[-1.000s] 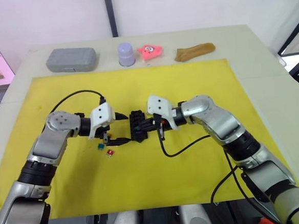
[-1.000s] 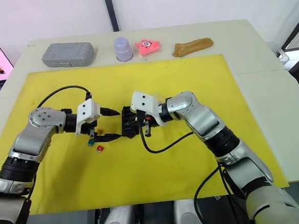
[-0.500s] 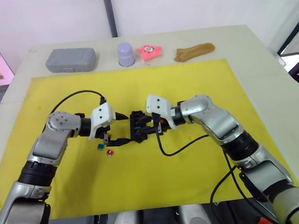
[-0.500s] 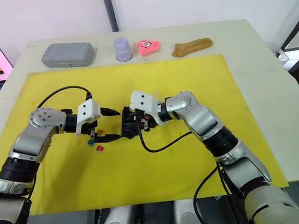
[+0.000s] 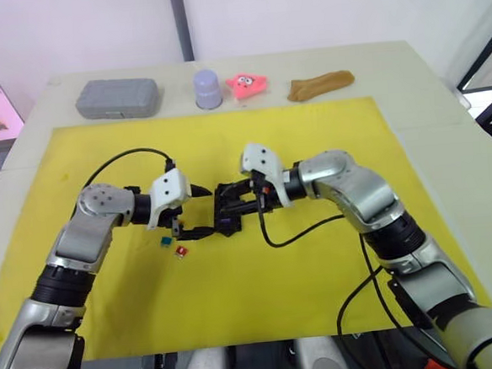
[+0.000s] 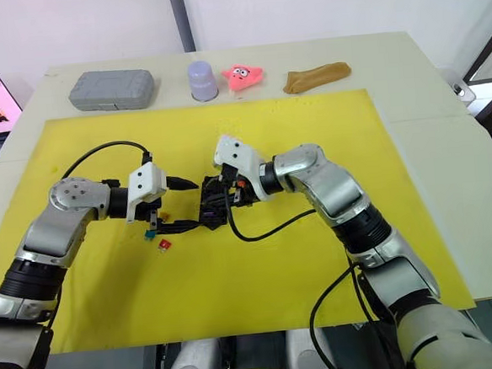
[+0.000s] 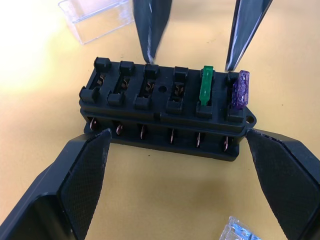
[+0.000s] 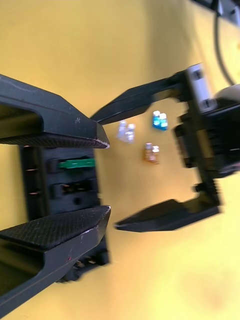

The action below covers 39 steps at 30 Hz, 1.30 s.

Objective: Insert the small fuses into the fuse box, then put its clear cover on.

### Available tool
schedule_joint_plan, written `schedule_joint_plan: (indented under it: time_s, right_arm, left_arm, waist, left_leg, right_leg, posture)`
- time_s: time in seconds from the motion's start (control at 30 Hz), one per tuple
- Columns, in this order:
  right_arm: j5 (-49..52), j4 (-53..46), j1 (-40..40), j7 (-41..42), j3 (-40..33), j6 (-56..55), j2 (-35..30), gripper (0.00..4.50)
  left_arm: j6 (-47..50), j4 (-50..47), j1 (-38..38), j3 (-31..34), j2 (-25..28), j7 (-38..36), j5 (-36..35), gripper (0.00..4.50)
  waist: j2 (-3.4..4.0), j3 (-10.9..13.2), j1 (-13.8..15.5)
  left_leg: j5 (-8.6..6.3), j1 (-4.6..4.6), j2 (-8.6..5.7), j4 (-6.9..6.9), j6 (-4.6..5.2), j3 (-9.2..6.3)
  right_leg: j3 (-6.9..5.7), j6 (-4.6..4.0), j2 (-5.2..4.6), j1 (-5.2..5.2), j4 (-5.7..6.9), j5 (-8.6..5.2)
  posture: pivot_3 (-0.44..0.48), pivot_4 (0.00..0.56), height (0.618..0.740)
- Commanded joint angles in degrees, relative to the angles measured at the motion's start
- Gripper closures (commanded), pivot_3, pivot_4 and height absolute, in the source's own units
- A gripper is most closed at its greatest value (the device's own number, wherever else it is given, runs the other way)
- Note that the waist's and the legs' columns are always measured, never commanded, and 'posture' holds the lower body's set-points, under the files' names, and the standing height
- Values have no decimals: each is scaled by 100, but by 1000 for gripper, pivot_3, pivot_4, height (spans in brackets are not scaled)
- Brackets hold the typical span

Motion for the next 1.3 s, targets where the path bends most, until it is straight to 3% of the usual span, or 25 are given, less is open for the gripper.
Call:
schedule_joint_plan:
  time_s: [0.03, 0.1, 0.13, 1.3]
  right_arm:
    - [126, -279, 0, -44, -147, -58, 25, 3352]
    - [118, -289, 83, -81, -122, -101, 32, 4330]
    - [101, -297, 127, -100, -102, -128, 32, 4475]
    - [-401, -78, 629, -33, 554, -489, -290, 4475]
  left_arm:
    - [-79, -88, -78, 60, 1, 8, 12, 0]
    - [-87, -70, -89, 59, -2, 5, 16, 0]
    - [-91, -64, -94, 58, -2, 5, 19, 0]
    - [-120, -1, -147, 70, -13, 17, 22, 0]
  waist:
    - [0, 0, 0]
    - [0, 0, 2]
    - [0, 0, 2]
    - [-1, -1, 7]
  left_leg:
    - [0, 0, 0, 0, 0, 0]
    - [0, 0, 0, 0, 0, 0]
    - [0, 0, 0, 0, 0, 0]
    - [0, 10, -1, 1, 0, -2]
  right_leg:
    - [0, 0, 0, 0, 0, 0]
    - [0, 0, 0, 0, 0, 0]
    - [0, 0, 0, 0, 0, 0]
    - [-2, 0, -1, 12, -1, 0]
  posture:
    - [0, 150, 740]
    - [0, 150, 740]
    - [0, 150, 740]
    - [0, 150, 740]
